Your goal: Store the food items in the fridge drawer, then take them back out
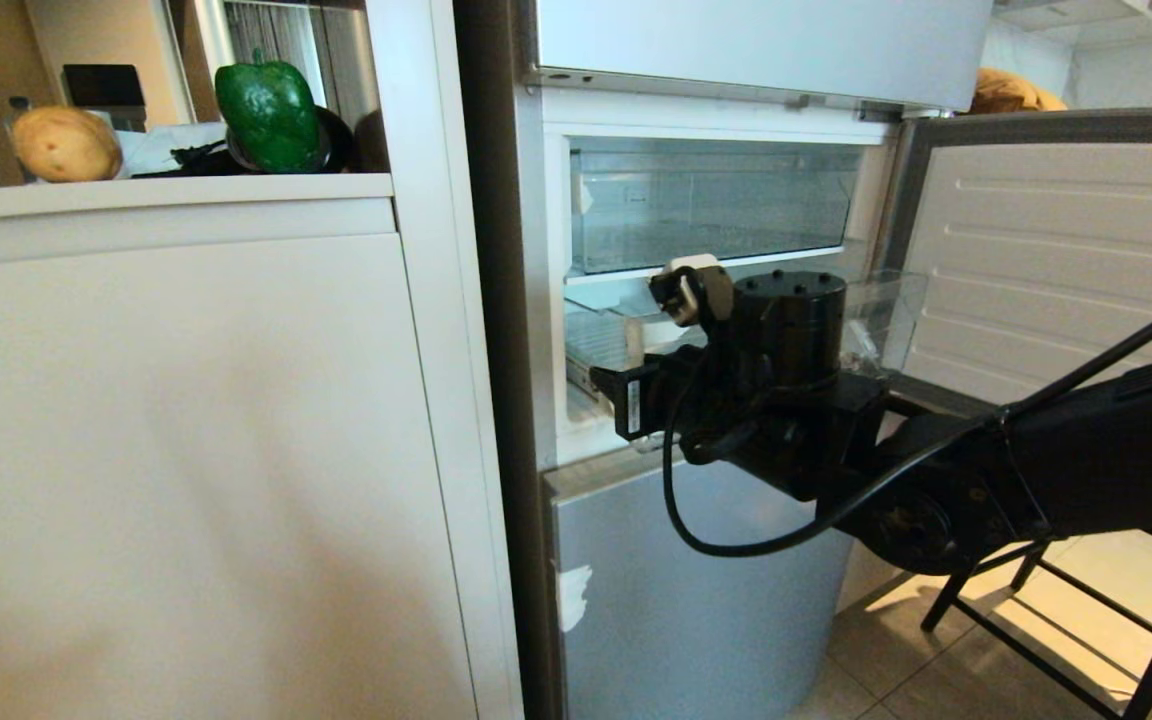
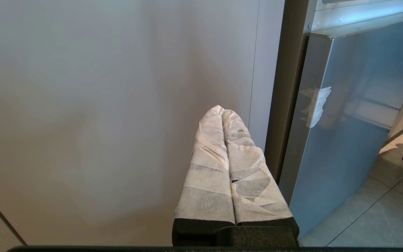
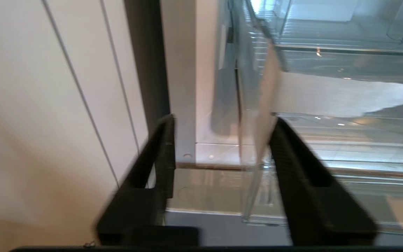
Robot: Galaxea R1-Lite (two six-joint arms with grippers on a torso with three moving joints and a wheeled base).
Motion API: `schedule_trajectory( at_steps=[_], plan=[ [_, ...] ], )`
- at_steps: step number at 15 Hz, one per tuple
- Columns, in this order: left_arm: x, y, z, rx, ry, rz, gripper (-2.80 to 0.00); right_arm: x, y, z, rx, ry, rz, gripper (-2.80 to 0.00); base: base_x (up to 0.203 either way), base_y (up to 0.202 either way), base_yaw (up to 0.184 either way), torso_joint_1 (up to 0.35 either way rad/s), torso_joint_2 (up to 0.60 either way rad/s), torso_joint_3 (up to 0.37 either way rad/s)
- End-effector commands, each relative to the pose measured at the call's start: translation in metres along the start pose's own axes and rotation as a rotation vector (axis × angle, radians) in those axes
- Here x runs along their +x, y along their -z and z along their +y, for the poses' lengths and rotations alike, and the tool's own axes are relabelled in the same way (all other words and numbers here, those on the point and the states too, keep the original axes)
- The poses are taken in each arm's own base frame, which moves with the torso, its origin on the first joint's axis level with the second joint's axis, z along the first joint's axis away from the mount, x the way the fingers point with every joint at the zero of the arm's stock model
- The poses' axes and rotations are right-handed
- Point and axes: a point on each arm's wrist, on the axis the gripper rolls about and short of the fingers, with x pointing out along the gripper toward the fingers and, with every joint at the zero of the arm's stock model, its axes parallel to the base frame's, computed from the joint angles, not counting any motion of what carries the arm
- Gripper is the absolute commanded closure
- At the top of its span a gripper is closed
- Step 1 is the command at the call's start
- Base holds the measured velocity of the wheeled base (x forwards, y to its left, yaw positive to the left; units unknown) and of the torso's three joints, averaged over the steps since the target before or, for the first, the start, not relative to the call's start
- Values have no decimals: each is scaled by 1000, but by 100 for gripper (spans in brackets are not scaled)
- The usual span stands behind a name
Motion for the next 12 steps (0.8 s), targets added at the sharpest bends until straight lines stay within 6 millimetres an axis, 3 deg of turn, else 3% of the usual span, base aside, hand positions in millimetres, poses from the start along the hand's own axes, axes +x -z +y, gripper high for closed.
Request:
schedule_trajectory(
  at_steps=[1, 6, 12],
  plan=[
    [1, 3, 0, 0, 0, 10, 0, -5, -4, -1, 2, 11, -12, -280, 0, 0, 0, 0, 0, 0],
    [1, 3, 0, 0, 0, 9, 0, -34, -8, 8, -6, 16, -3, -280, 0, 0, 0, 0, 0, 0],
    [1, 3, 0, 0, 0, 9, 0, -29, 0, 6, -12, 103, 15, -280, 0, 0, 0, 0, 0, 0]
  ],
)
